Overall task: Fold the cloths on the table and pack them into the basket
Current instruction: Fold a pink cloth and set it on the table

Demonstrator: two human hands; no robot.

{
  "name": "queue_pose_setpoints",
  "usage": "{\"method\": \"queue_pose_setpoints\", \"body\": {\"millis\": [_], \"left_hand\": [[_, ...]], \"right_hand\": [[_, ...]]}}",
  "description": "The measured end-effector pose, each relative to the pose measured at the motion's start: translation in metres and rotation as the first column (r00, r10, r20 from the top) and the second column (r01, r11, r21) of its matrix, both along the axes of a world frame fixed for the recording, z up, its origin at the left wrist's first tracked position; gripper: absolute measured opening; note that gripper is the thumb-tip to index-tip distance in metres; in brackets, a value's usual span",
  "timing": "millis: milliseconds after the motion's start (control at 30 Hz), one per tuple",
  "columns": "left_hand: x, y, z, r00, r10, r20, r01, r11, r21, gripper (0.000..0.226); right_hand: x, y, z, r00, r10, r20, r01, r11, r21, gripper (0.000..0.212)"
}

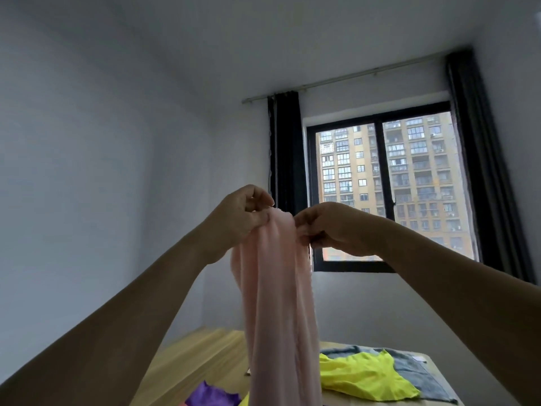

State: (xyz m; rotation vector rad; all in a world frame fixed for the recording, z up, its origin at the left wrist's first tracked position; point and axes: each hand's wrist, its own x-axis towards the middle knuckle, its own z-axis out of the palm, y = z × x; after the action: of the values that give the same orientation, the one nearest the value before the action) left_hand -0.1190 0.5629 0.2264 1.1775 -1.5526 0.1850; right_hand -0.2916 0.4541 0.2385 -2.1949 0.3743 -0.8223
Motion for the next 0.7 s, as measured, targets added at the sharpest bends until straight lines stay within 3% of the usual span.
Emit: {"method": "queue_pose_setpoints", "body": {"millis": [200,367,500,600,700], "left_hand": [[-0.009,0.004,0.0,0.999,0.023,0.036,-0.02,0.997,-0.074,0.019],[-0.007,0.008,0.0,0.987,0.14,0.079,-0.131,0.985,-0.11,0.015],[0.002,0.007,0.0,0.97,0.214,0.113,-0.203,0.974,-0.098,0.014],[0.01,0.009,-0.003,0.965,0.24,0.107,-0.233,0.97,-0.072,0.015],[0.017,0.014,-0.007,0.958,0.272,0.09,-0.281,0.953,0.115,0.014]], "right_hand": [[-0.003,0.017,0.008,0.995,-0.081,0.054,0.083,0.996,-0.035,0.026],[0.006,0.022,0.007,0.991,0.096,0.091,-0.115,0.966,0.23,0.015],[0.022,0.01,0.004,1.0,-0.029,-0.001,0.029,0.996,-0.089,0.02],[0.03,0.003,0.005,1.0,-0.007,0.016,0.009,0.987,-0.162,0.01],[0.034,-0.003,0.008,0.997,-0.077,-0.03,0.066,0.957,-0.284,0.005]]}}
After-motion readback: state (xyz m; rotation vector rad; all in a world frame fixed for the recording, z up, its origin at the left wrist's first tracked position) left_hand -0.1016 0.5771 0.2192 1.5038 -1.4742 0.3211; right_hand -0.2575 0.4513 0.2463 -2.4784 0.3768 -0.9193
